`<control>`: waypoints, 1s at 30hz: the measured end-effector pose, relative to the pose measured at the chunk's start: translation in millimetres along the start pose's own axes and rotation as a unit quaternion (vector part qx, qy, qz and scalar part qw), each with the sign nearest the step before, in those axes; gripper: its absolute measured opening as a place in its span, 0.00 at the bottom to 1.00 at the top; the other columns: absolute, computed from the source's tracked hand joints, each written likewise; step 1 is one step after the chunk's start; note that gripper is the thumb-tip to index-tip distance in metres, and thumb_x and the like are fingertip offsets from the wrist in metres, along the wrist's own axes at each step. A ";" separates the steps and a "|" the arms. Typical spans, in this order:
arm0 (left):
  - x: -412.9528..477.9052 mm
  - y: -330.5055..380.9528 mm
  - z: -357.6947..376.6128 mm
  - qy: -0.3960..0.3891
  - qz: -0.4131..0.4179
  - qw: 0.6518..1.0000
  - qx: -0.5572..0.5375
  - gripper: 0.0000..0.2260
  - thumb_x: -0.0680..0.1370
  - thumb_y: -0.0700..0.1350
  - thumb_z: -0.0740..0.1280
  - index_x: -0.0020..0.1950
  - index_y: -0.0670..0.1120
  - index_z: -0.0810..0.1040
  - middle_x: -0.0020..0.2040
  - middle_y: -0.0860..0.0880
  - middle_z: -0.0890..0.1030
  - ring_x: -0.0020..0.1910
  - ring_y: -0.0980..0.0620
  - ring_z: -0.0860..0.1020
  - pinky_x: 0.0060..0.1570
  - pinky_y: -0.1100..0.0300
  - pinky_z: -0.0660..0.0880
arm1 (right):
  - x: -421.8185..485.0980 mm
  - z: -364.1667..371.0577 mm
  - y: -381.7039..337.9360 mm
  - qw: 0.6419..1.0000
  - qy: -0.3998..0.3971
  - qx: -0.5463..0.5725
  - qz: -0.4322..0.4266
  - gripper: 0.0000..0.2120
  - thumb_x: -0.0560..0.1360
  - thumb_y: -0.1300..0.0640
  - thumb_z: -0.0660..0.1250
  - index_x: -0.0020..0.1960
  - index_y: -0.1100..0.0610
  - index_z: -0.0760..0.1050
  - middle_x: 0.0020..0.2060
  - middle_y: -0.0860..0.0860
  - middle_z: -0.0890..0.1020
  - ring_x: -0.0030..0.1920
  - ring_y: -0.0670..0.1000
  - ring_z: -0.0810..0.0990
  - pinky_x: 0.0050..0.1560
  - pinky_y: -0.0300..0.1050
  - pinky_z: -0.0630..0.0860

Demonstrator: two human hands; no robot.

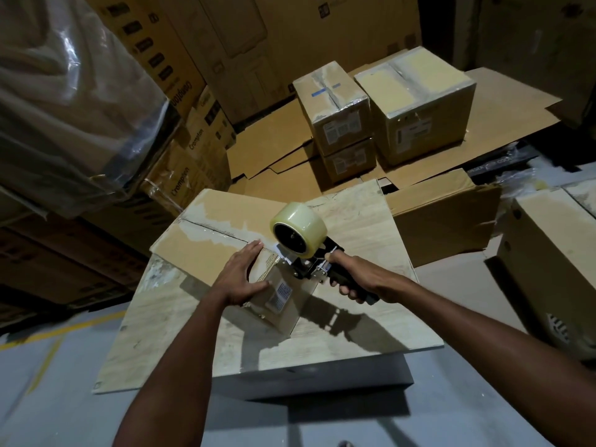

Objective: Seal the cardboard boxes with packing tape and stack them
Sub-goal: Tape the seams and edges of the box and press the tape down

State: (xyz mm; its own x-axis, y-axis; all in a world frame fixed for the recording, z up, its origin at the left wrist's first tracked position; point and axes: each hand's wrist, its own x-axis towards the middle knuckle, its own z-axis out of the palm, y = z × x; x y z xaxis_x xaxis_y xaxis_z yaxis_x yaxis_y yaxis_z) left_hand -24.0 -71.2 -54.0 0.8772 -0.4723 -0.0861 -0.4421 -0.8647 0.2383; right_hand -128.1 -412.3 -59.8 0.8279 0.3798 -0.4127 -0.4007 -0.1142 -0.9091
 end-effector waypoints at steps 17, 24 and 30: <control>-1.1 8.6 0.7 -0.003 -0.026 0.999 -0.025 0.48 0.68 0.72 0.62 0.83 0.54 0.53 0.83 0.55 0.52 0.82 0.53 0.50 0.80 0.44 0.46 | 20.8 18.9 43.9 0.995 0.073 -0.040 -0.049 0.26 0.79 0.34 0.55 0.39 0.55 0.73 0.29 0.53 0.77 0.27 0.51 0.71 0.36 0.47 0.66; 1.3 4.4 7.8 0.028 -0.020 0.999 -0.035 0.47 0.66 0.72 0.64 0.82 0.56 0.55 0.82 0.58 0.53 0.82 0.54 0.53 0.80 0.46 0.46 | 47.1 23.4 52.1 0.996 0.078 -0.021 -0.039 0.26 0.81 0.35 0.53 0.37 0.55 0.71 0.29 0.52 0.78 0.29 0.52 0.72 0.36 0.46 0.68; 8.3 2.9 6.1 0.028 -0.030 0.999 -0.035 0.49 0.66 0.69 0.66 0.83 0.53 0.56 0.83 0.55 0.54 0.82 0.55 0.52 0.80 0.43 0.47 | 61.2 33.9 57.1 0.992 0.056 0.110 -0.002 0.24 0.80 0.34 0.52 0.51 0.53 0.74 0.30 0.53 0.74 0.27 0.50 0.68 0.31 0.44 0.67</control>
State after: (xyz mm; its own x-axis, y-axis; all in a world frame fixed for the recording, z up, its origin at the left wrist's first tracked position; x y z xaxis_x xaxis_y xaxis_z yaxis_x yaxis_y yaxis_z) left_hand -19.1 -78.7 -59.9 0.9118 -0.4078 -0.0486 -0.3759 -0.8764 0.3012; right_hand -113.6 -364.4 -135.0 0.8630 0.2734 -0.4249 -0.4638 0.0951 -0.8808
